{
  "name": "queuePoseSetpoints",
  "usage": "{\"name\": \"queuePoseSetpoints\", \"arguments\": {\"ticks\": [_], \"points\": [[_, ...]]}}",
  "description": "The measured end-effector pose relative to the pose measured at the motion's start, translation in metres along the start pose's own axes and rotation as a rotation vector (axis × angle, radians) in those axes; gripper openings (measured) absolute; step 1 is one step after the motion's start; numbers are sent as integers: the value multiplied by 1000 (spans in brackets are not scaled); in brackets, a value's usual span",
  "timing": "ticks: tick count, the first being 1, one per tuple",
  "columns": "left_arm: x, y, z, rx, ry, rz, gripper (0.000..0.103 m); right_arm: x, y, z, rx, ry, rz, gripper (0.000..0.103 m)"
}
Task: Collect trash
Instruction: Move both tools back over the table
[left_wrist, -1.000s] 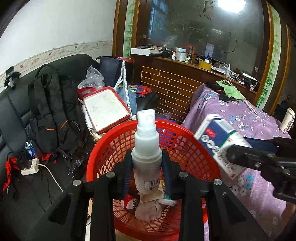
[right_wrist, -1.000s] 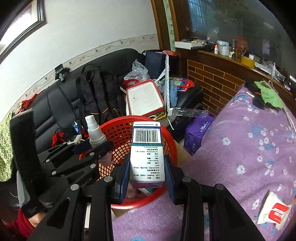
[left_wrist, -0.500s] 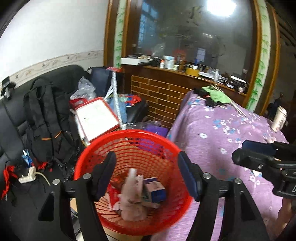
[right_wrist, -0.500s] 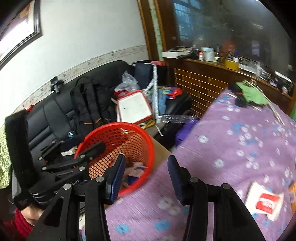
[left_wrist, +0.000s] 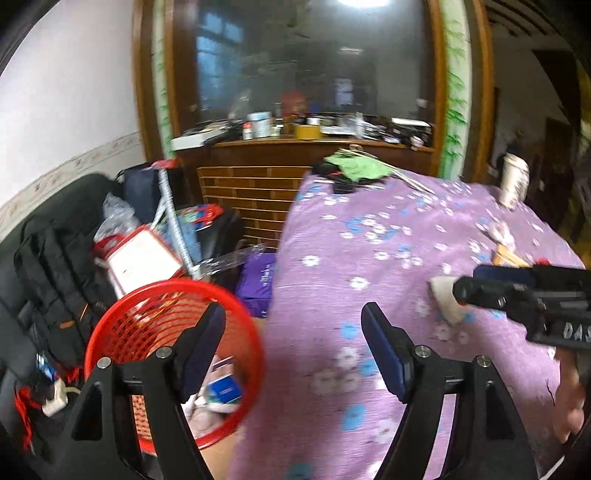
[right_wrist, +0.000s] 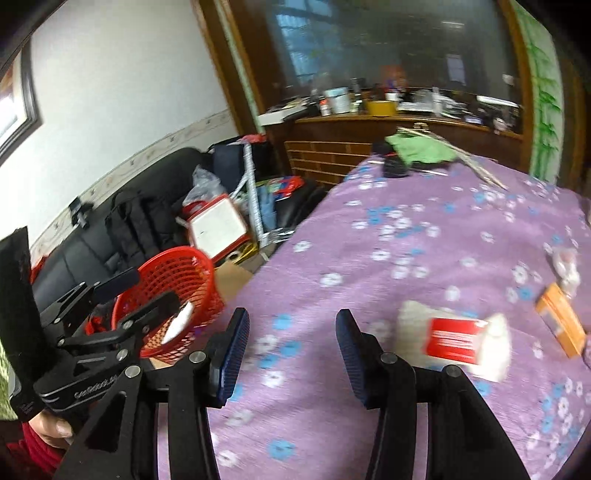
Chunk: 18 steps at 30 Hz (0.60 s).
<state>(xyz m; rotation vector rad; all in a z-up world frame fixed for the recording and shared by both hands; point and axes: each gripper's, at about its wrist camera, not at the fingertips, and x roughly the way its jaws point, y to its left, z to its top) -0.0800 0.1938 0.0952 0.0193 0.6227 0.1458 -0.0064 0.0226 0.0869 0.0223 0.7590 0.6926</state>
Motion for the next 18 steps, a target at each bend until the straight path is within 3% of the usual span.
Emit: {"name": "queuePoseSetpoints", "arguments": {"ticks": [5, 8, 13, 18], "points": [[2, -61, 16, 170, -1, -79, 80, -29, -55, -5, 104, -34, -47, 53], [10, -94, 26, 246, 26, -178, 82, -49, -87, -6, 153, -61, -93, 53], [46, -148, 35, 385, 70, -252, 83, -95, -157, -15, 280, -141, -250, 56], [89, -194, 32, 537, 171, -375, 85, -128, -225, -31, 404, -190, -475, 59]]}}
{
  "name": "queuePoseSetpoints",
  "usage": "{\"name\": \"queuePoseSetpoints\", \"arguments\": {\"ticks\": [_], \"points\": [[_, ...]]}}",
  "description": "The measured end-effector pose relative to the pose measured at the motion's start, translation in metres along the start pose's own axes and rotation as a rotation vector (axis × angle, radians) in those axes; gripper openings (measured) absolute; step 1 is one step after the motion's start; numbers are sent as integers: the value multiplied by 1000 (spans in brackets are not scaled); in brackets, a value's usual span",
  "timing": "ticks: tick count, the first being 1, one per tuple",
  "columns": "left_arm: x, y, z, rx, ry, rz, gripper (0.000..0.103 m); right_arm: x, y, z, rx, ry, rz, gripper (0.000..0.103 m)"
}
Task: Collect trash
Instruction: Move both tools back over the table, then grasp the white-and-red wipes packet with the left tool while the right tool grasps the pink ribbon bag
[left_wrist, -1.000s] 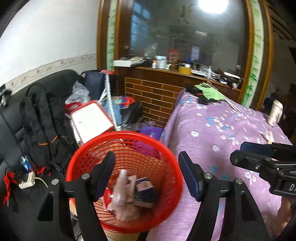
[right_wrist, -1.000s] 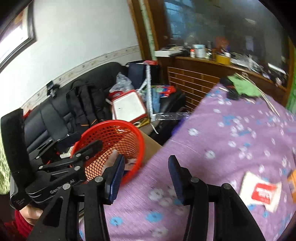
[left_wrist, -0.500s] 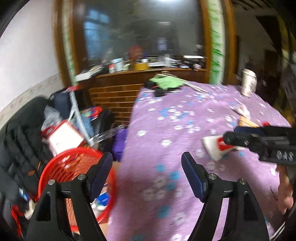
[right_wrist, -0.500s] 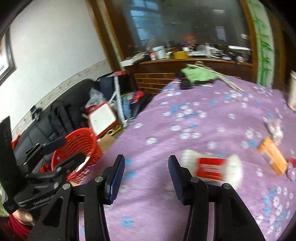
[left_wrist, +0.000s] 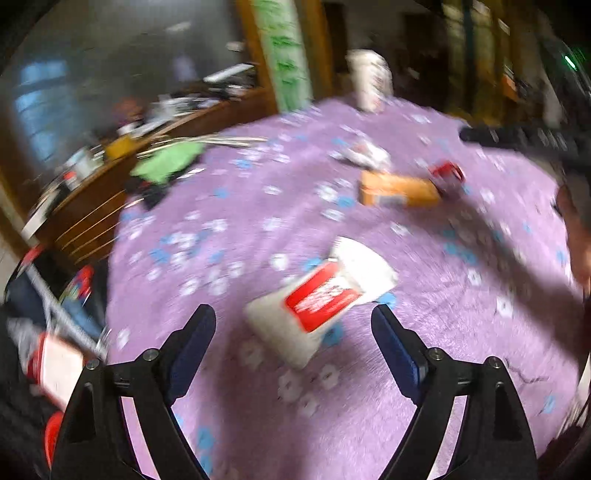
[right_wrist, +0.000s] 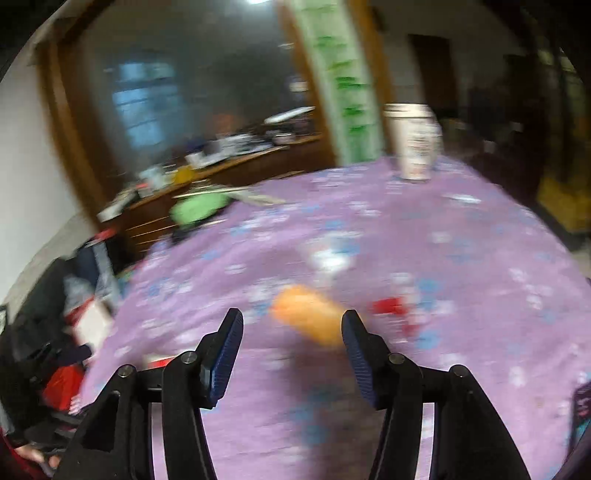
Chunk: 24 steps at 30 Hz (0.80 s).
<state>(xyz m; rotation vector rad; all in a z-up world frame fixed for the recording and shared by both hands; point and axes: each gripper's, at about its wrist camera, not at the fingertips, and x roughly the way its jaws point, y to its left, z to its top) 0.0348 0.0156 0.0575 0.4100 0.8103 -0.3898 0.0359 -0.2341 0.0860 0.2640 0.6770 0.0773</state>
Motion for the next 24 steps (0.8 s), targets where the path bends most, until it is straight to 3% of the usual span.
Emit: {"name": "queuePoseSetpoints", "arguments": {"ticks": [5, 9, 12, 17, 18, 19, 20, 24], "points": [[34, -17, 7, 147, 23, 67, 85, 22, -62, 4, 137, 44, -65, 59], [48, -21, 11, 185, 44, -8, 85, 40, -88, 0, 182, 83, -82, 59], [62, -31, 12, 232, 56, 25, 85, 53, -93, -6, 202, 118, -59, 58], [80, -37, 14, 191, 56, 34, 85, 69, -95, -14, 181, 144, -75, 40], [80, -37, 14, 175, 43, 30, 82, 73, -94, -15, 179, 145, -74, 40], [80, -36, 14, 156, 34, 22, 78, 74, -94, -15, 178, 138, -66, 33], [80, -36, 14, 134, 32, 16, 68, 74, -93, -15, 169, 128, -65, 26], [76, -30, 12, 36, 24, 18, 45, 72, -88, -15, 138, 116, -72, 20]]}}
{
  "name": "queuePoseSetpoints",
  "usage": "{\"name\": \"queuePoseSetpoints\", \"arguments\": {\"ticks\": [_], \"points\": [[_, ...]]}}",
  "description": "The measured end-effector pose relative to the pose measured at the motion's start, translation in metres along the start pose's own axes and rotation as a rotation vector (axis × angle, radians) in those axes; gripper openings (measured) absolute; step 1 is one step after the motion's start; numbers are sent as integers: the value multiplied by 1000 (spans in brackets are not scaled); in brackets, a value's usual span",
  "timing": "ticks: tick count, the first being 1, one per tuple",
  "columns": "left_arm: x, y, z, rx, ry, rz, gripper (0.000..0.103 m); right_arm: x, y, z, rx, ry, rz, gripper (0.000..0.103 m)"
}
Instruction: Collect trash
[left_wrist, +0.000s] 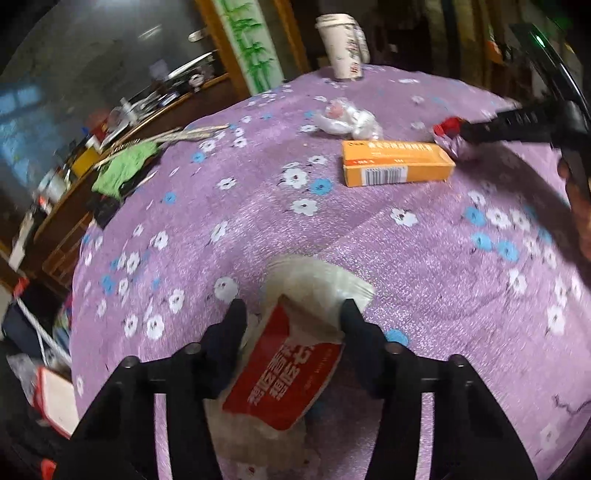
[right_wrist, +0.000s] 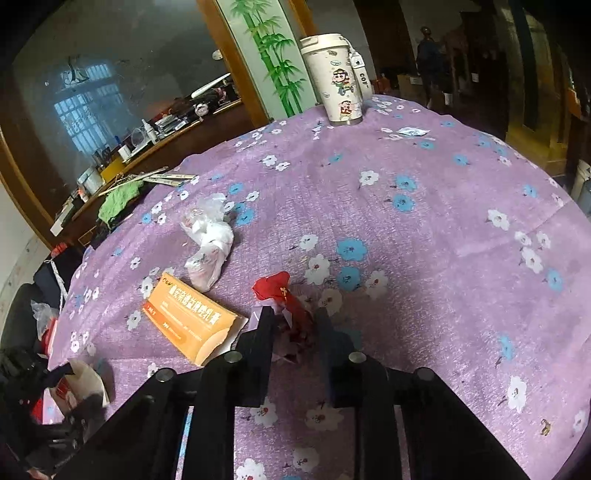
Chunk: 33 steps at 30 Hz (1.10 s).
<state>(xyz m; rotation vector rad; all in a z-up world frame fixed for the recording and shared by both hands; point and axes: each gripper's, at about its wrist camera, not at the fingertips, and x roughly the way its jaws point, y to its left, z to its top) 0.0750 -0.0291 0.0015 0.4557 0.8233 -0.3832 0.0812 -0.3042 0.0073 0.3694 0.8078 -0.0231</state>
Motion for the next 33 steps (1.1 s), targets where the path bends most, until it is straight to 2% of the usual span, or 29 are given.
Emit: {"name": "queuePoseSetpoints", "arguments": {"ticks": [2, 5, 8, 11, 13, 15, 19, 23, 26, 33], "points": [[-4, 4, -2, -50, -10, -6, 43, -1, 0, -1, 1, -5, 7, 13], [-21, 13, -7, -137, -56, -3, 42, -9, 1, -1, 3, -38, 10, 12], [-44, 24, -12, -242, -104, -4, 42, -28, 10, 0, -34, -128, 11, 11], [-67, 34, -23, -351, -154, 65, 43, -48, 23, -1, -68, -196, 76, 12], [-82, 36, -32, -397, -198, 113, 43, -57, 38, -3, -100, -210, 102, 12], [-90, 37, -39, -410, -221, 154, 43, -64, 59, -9, -137, -193, 161, 12], [-101, 38, -46, -432, -273, 205, 43, -76, 95, -24, -193, -158, 221, 12], [-94, 43, -49, -461, -277, 213, 43, -81, 130, -41, -235, -156, 246, 12], [-89, 47, -55, -480, -270, 218, 43, -77, 154, -55, -290, -173, 213, 12], [-86, 56, -60, -528, -282, 242, 43, -51, 169, -66, -310, -143, 240, 12]]}}
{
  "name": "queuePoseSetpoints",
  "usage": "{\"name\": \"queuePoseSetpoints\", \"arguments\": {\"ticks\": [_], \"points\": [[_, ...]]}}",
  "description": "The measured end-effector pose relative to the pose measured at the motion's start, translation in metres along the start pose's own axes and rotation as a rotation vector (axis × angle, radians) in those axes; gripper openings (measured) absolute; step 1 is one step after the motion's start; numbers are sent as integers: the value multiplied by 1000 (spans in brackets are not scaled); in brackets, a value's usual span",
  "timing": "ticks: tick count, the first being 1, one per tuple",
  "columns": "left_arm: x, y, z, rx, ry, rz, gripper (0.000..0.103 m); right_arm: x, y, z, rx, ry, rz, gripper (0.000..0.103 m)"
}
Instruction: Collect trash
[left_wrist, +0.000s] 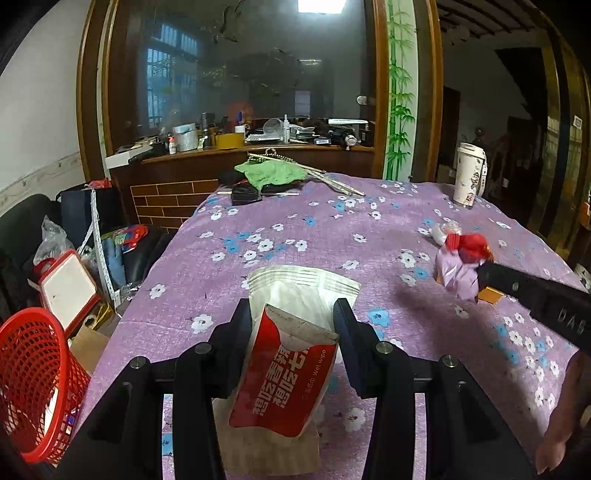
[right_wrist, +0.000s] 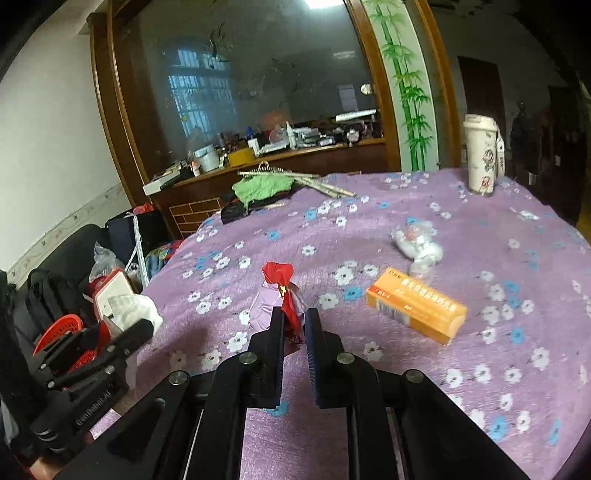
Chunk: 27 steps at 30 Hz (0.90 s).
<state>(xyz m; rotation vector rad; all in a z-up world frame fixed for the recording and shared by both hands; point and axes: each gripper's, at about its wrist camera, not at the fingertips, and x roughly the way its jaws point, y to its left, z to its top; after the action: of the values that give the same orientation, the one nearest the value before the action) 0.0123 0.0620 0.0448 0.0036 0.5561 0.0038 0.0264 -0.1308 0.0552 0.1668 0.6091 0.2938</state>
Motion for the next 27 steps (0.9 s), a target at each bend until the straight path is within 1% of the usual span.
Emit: {"name": "queuePoseSetpoints", "arguments": {"ticks": [2, 5, 7, 10, 19, 27], "points": [[3, 0, 0, -1, 8, 13, 43, 5, -2, -1, -7, 11, 0, 12], [7, 1, -1, 0, 25, 9, 44, 8, -5, -4, -25, 9, -8, 12], [8, -1, -2, 12, 27, 18, 44, 8, -7, -4, -38, 5, -31, 12], [8, -2, -3, 20, 31, 15, 44, 7, -10, -4, -36, 2, -33, 12], [8, -3, -3, 26, 34, 15, 44, 8, 3, -10, -97, 8, -40, 12], [8, -4, -3, 33, 35, 12, 44, 8, 4, -11, -104, 13, -33, 12]]}}
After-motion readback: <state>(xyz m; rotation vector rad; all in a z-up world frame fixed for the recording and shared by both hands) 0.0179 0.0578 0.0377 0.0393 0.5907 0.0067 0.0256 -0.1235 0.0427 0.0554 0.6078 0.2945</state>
